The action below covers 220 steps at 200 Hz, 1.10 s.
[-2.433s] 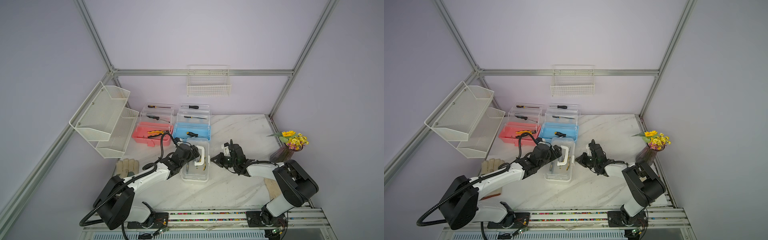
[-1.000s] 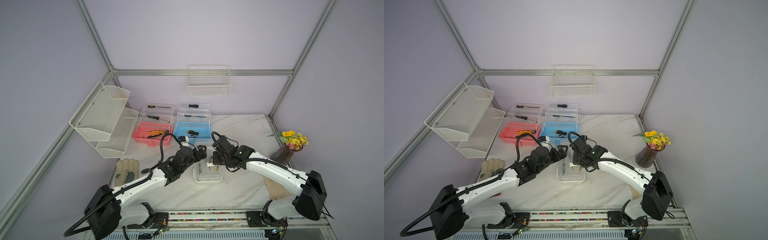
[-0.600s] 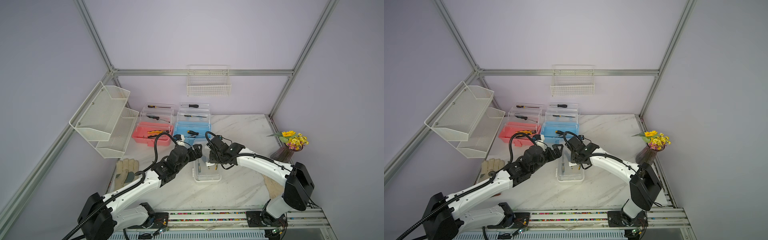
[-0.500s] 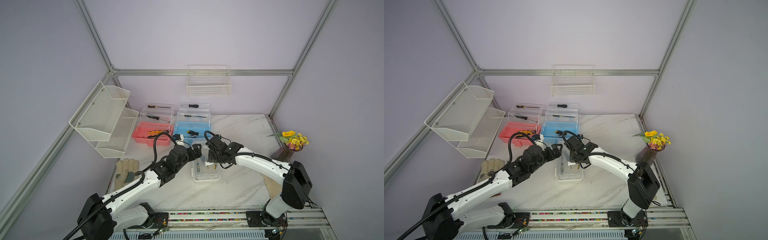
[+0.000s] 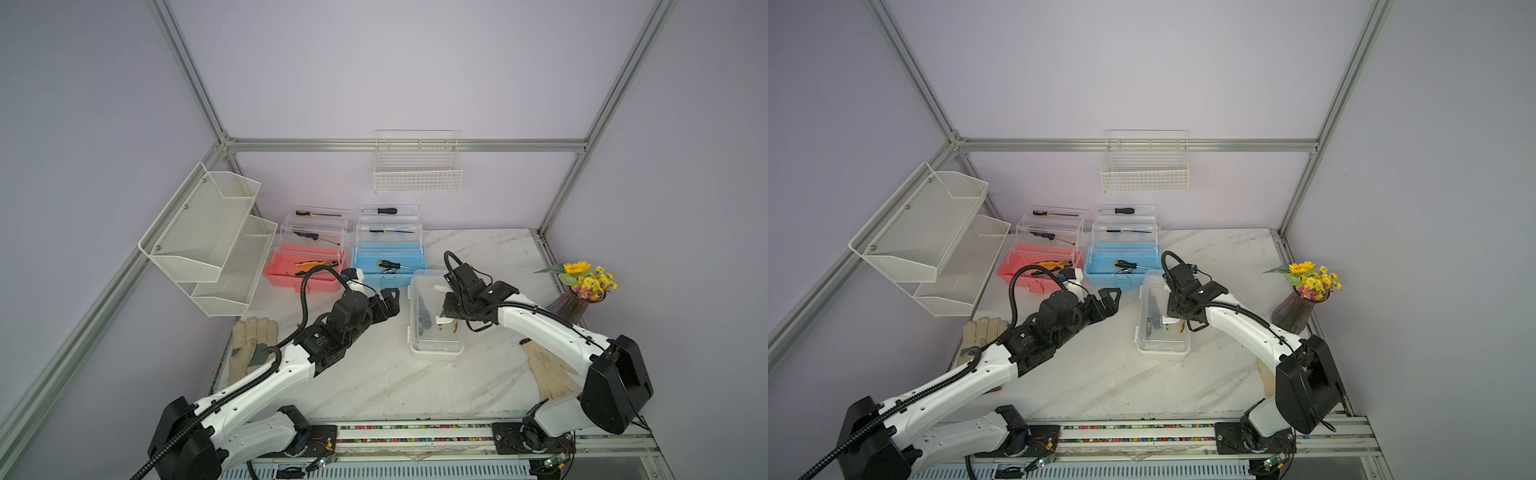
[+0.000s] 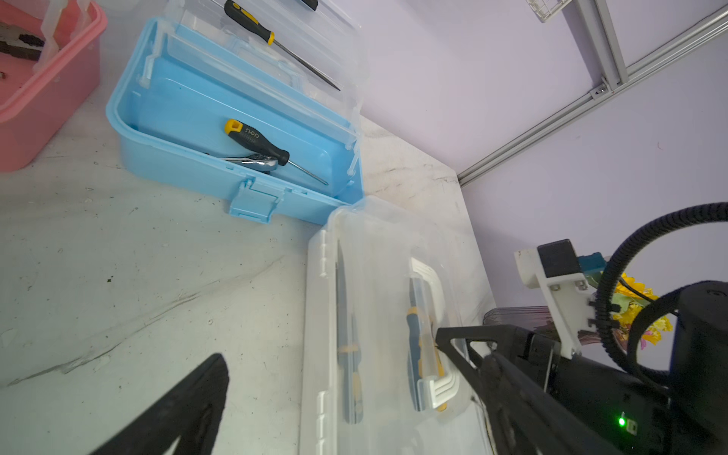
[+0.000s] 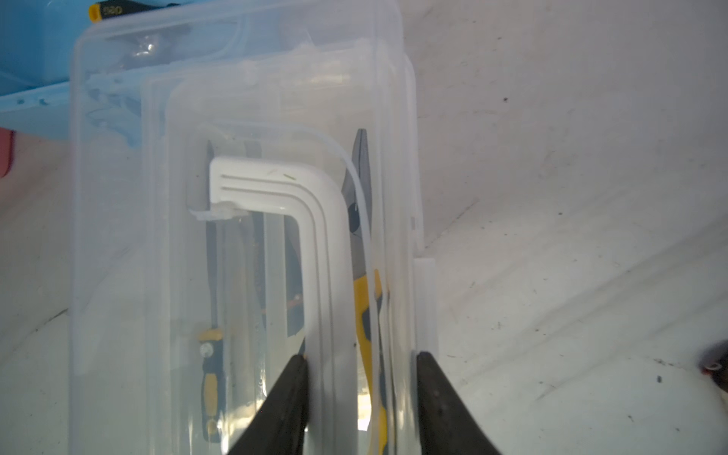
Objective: Close toolboxes
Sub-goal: Move the toolbox to the center of the board.
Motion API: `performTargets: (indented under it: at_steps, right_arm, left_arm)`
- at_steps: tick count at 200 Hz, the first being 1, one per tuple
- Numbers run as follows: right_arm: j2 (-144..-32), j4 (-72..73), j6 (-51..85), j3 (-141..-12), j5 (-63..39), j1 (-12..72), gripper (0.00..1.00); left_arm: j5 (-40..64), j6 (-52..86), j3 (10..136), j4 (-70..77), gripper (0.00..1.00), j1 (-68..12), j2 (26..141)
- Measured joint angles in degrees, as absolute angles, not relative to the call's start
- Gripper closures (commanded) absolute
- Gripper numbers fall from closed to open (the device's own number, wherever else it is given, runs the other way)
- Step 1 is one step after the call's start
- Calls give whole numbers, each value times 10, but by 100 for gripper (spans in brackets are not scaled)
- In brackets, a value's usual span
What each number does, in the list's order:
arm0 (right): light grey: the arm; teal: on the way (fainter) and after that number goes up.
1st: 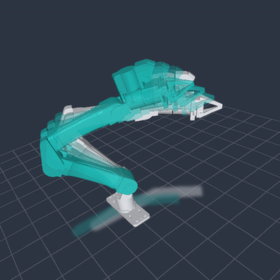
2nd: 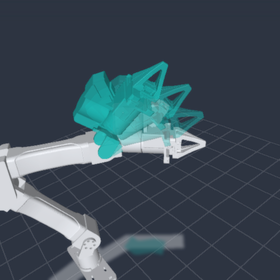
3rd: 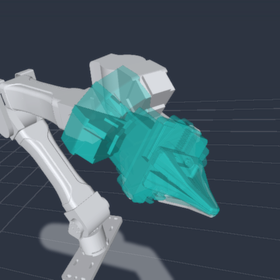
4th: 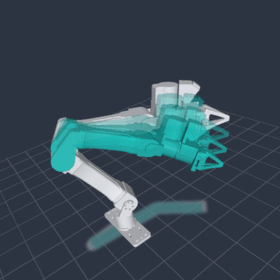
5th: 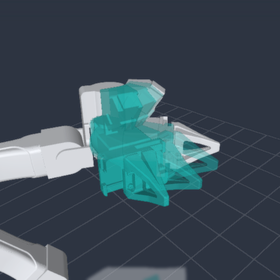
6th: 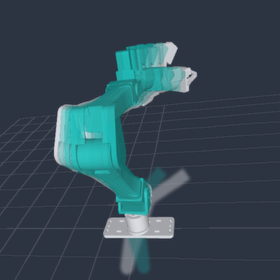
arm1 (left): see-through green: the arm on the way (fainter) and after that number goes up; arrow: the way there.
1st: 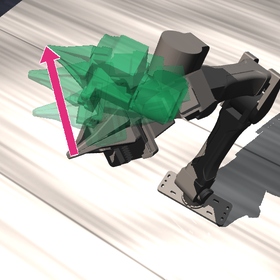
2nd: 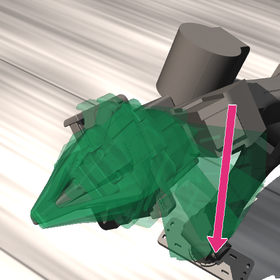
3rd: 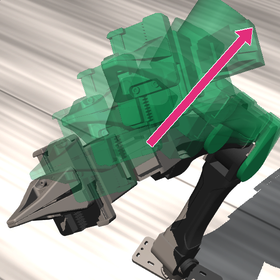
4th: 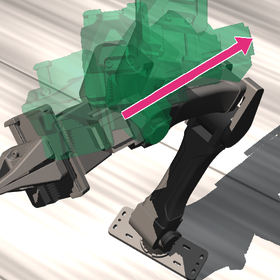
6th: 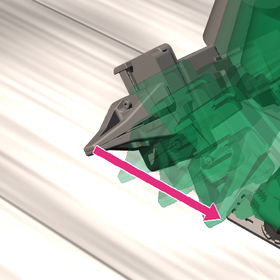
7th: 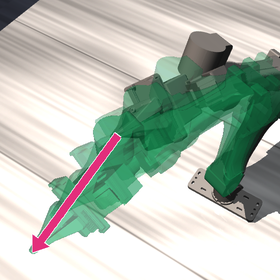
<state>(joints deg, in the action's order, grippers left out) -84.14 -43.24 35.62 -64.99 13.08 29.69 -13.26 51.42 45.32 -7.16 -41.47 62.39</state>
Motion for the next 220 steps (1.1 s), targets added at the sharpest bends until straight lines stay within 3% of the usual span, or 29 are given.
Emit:
performTargets:
  at_steps: [73,135,192,220]
  right_arm:
    - [-872,-430,243,-680,133,107,67]
    - [-1062,-366,161,-868,123,91,68]
    - [-1177,-301,91,-994,93,86,68]
    - [-1202,-284,66,-1023,74,83,61]
  left_arm:
    - [-128,501,453,-96,0,-397,609]
    - [-80,462,453,-144,0,-329,607]
    - [-51,437,453,-162,0,-315,608]
    - [-44,434,453,-166,0,-311,608]
